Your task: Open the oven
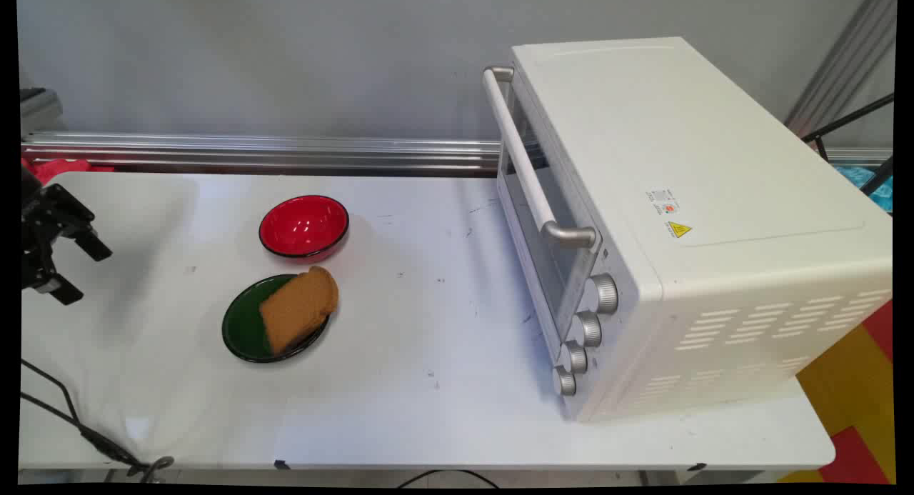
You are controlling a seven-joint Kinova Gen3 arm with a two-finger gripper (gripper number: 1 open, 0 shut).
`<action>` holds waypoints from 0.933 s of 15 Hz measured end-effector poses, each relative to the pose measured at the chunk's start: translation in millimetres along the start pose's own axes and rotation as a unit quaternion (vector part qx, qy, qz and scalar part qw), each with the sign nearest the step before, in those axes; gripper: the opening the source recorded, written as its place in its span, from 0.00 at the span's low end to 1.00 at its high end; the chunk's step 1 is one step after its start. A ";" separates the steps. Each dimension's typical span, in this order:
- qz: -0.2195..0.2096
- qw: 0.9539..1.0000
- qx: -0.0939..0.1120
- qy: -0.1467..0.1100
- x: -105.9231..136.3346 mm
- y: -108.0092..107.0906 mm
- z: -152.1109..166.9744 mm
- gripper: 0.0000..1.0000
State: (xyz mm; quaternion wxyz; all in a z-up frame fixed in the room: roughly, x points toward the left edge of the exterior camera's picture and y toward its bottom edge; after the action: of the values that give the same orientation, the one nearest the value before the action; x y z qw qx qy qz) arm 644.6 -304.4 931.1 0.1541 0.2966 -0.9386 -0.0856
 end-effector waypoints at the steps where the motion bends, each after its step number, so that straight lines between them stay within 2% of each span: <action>1: 0.004 1.000 -0.001 0.004 1.9 1.1 1.7 1.00; 4: 0.013 1.000 0.001 0.015 12.9 2.6 5.3 1.00; 6: 0.022 0.999 0.009 0.033 31.8 2.6 7.8 1.00; 12: 0.036 0.994 0.033 0.096 120.9 -3.7 14.1 1.00; 14: 0.044 0.991 0.040 0.117 160.0 -5.0 15.3 1.00</action>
State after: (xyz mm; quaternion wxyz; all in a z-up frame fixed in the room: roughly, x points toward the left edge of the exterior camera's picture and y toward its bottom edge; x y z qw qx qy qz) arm 517.8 -400.7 953.7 0.2551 0.2687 -0.9288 -0.0060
